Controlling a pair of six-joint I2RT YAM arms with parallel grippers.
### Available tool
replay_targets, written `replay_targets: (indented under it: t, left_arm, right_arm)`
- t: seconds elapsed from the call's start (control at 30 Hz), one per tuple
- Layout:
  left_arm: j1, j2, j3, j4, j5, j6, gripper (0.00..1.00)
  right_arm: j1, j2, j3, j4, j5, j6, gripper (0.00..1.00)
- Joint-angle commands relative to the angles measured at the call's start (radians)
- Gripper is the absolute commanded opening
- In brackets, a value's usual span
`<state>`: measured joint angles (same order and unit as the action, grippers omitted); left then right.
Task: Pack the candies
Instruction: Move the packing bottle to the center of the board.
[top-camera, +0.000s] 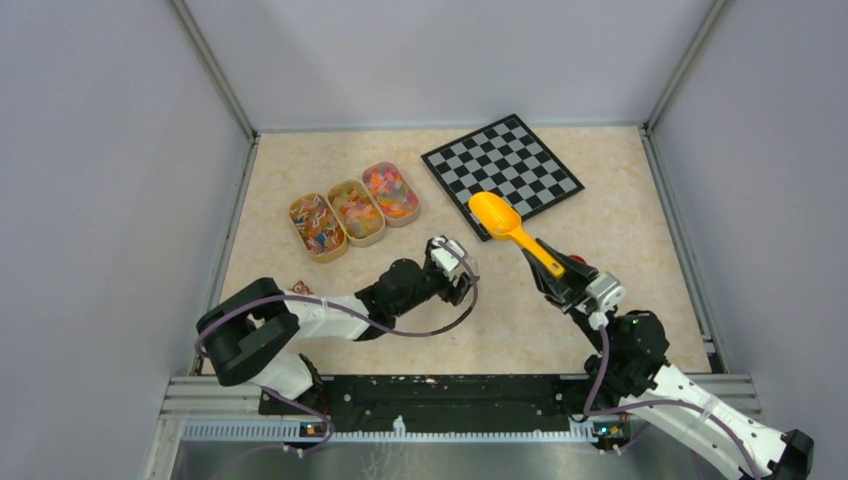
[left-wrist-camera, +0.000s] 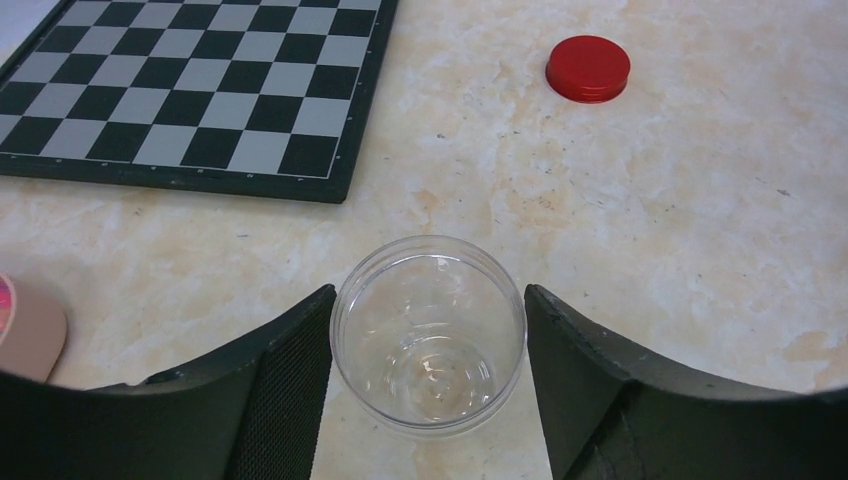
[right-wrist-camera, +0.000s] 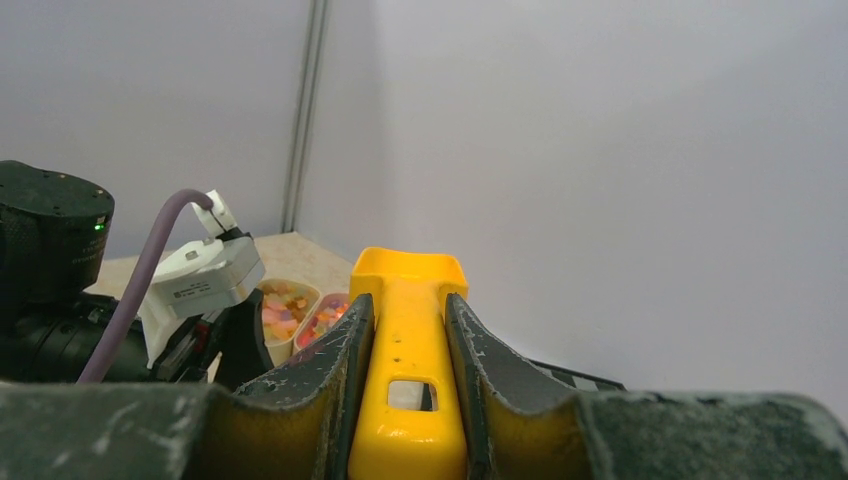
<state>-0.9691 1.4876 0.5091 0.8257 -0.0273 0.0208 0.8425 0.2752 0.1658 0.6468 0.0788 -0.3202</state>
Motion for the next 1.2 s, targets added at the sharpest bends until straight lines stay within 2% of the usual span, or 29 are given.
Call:
replay_targets:
  t: [0.0,0.27,0.57,0.73,1.17]
  left_arm:
    - [-0.003,-0.062,0.033,-0.036,-0.077,0.005,0.72]
    - [-0.002,-0.216,-0.003,-0.193,-0.201,0.041,0.7]
    - [0.0,-0.35,-0.079,-0.362,-0.288,-0.019,0.69]
    - [0.0,-0.43,-0.107,-0.401,-0.319,-0.045,0.69]
    - [0.003,-0.454,-0.088,-0.492,-0.326,-0.113,0.79]
  right_arm:
    - [0.007,-0.005,0.021,0.054,-0.031,0.014,0.0]
    - [0.007,0.005,0.021,0.042,-0.099,0.007,0.0]
    - [0.007,0.02,-0.001,0.087,-0.098,0.018,0.0]
    - [0.007,0.02,0.007,0.066,-0.12,0.02,0.0]
    - [0.007,0.014,0.029,0.02,-0.135,0.024,0.0]
